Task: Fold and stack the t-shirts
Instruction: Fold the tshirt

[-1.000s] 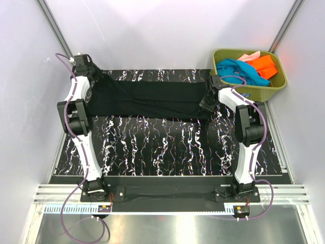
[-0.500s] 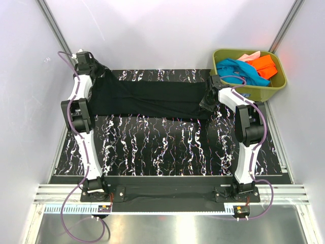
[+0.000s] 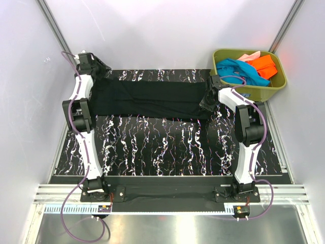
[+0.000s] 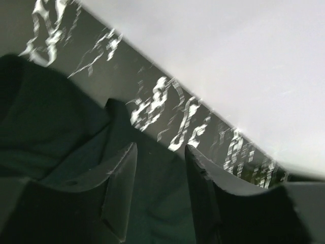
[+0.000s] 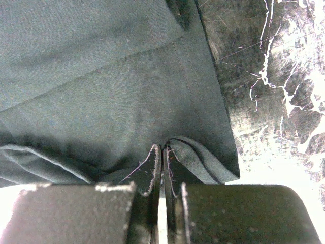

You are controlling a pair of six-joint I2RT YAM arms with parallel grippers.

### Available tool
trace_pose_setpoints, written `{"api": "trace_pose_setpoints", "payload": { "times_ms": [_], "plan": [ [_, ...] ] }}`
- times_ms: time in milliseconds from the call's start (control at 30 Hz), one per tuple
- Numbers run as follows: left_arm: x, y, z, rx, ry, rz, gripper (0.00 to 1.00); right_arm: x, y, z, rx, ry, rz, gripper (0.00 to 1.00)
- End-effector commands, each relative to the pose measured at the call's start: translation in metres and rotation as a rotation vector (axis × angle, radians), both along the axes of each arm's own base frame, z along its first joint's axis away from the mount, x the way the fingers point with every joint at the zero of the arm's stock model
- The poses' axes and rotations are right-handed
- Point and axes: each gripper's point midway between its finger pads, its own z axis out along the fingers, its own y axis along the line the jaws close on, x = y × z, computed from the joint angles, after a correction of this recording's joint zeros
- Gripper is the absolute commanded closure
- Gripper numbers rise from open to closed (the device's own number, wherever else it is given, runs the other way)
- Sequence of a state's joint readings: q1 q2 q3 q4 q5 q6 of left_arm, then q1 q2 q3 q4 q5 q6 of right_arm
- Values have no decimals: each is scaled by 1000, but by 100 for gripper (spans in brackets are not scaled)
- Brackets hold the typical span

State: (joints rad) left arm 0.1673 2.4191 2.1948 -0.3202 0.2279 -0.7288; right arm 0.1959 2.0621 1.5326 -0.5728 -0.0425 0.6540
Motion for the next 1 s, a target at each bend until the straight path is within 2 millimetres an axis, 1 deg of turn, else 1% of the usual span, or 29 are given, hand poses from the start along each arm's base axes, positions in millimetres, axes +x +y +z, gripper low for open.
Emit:
{"api": "trace_pose_setpoints", "payload": {
  "times_ms": [0, 33, 67, 100, 133, 167, 200, 233, 267, 333, 367, 400, 433, 467, 533, 567, 633, 700, 767, 800, 833, 900, 933, 967],
  "plan": [
    [-20, 17, 41, 99, -14, -19, 53, 46, -19, 27, -29, -167, -53, 95],
    [-35, 28, 25, 111, 42, 0, 53, 45, -19, 28, -33, -165, -47, 95],
    [-49, 33, 47, 134, 21, 11, 54, 44, -19, 27, -33, -158, -43, 95],
    [-60, 38, 47, 150, 27, 16, 56, 44, -19, 26, -36, -154, -39, 95],
    [-78, 48, 26, 143, 82, 31, 59, 43, -19, 26, -39, -155, -35, 95],
    [-89, 52, 40, 149, 68, 39, 61, 43, -20, 26, -43, -153, -37, 95],
    [-98, 55, 35, 150, 87, 40, 63, 42, -20, 25, -44, -150, -37, 95],
    [-109, 58, 25, 139, 127, 37, 66, 40, -20, 24, -45, -147, -31, 95],
    [-118, 56, 13, 131, 164, 26, 66, 40, -20, 23, -50, -144, -29, 95],
    [-128, 52, -6, 113, 228, -1, 67, 39, -22, 19, -56, -138, -23, 94],
    [-127, 50, -19, 97, 257, -16, 69, 38, -21, 17, -59, -135, -17, 95],
    [-126, 49, -26, 90, 275, -26, 71, 36, -22, 16, -62, -133, -12, 94],
    [-133, 46, -38, 68, 331, -32, 73, 35, -22, 14, -67, -129, -5, 94],
    [-132, 48, -52, 54, 365, -21, 77, 33, -22, 13, -70, -124, 5, 94],
    [-136, 49, -66, 42, 407, -1, 80, 32, -22, 12, -74, -123, 17, 95],
    [-138, 49, -76, 30, 430, 10, 80, 30, -22, 14, -75, -125, 23, 95],
    [-142, 48, -88, 19, 450, 11, 81, 28, -23, 15, -82, -126, 35, 95],
    [-150, 48, -102, 5, 496, 24, 82, 24, -24, 15, -89, -120, 46, 95],
    [-168, 54, -118, 6, 584, 55, 81, 22, -24, 17, -96, -120, 61, 95],
    [-176, 56, -122, -5, 625, 65, 80, 19, -24, 15, -99, -113, 67, 94],
    [-189, 65, -125, 18, 678, 101, 80, 18, -24, 16, -103, -114, 77, 95],
    [-205, 75, -131, 24, 736, 135, 78, 14, -25, 15, -109, -114, 84, 95],
    [-222, 84, -140, 4, 800, 158, 76, 13, -24, 16, -113, -115, 95, 95],
    [-237, 96, -143, -12, 847, 181, 77, 10, -23, 15, -114, -111, 105, 94]
  ]
}}
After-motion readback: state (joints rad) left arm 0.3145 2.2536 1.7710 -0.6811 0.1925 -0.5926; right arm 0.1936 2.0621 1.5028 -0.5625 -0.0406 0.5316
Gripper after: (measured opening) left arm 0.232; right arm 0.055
